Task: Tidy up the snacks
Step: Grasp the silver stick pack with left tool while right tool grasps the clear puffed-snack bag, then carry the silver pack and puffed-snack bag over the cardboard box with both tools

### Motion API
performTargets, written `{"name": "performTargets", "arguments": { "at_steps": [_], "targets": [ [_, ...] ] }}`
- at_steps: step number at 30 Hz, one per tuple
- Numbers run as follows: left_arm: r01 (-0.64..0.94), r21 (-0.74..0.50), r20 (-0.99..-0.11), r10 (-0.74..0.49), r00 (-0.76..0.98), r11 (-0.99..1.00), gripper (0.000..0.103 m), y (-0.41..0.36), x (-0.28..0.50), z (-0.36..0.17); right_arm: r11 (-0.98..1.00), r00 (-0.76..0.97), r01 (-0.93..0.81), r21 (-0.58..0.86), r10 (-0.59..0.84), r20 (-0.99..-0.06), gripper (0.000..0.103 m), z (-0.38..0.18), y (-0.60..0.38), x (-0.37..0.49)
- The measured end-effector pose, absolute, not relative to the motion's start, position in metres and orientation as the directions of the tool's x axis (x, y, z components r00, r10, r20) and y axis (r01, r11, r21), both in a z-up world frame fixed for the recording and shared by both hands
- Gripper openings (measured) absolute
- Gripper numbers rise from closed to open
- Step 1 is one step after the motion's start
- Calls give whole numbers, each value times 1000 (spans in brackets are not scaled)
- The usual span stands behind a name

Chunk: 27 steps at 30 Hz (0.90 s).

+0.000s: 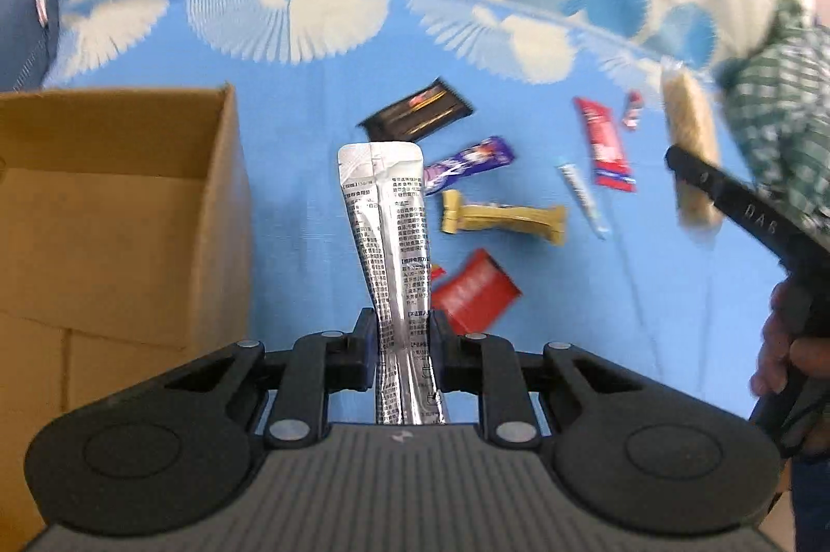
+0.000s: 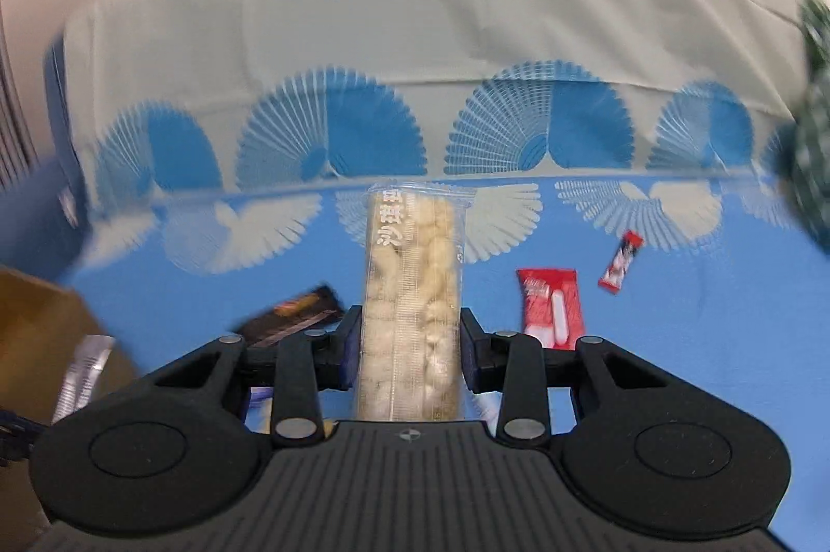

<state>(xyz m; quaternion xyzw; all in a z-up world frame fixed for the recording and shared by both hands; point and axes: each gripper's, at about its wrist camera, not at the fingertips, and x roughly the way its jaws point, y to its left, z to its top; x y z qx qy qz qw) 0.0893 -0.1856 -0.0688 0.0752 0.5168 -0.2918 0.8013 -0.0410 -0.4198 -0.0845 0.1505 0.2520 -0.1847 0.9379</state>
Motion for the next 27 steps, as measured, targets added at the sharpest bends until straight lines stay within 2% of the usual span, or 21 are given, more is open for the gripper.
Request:
{"name": "performTargets", "arguments": {
  "at_steps": [5,12,17,22,27],
  "targets": [
    [586,-161,-828,-431,357,794,23,-143,38,-23,850,799,479,218,-319,-509,38,-60,-356,-99],
    [605,-201,-776,-502,382,771,23,-73,-17,20,855,813,456,249,-286,-506,38,-14,-248,-155],
    [565,-237,-708,-539,456,790,23,-16,-49,57,902,863,350,253,-205,-461,38,28,-192,-175],
    [538,-186,-682,-502,531,822,23,28,-78,80,926,915,263,270,-151,-373,38,49,-146,-196],
    [490,-219,-660,-498,562,844,23,60,-104,89,945,927,200,259,-97,-362,38,54,-123,-216]
  ]
}}
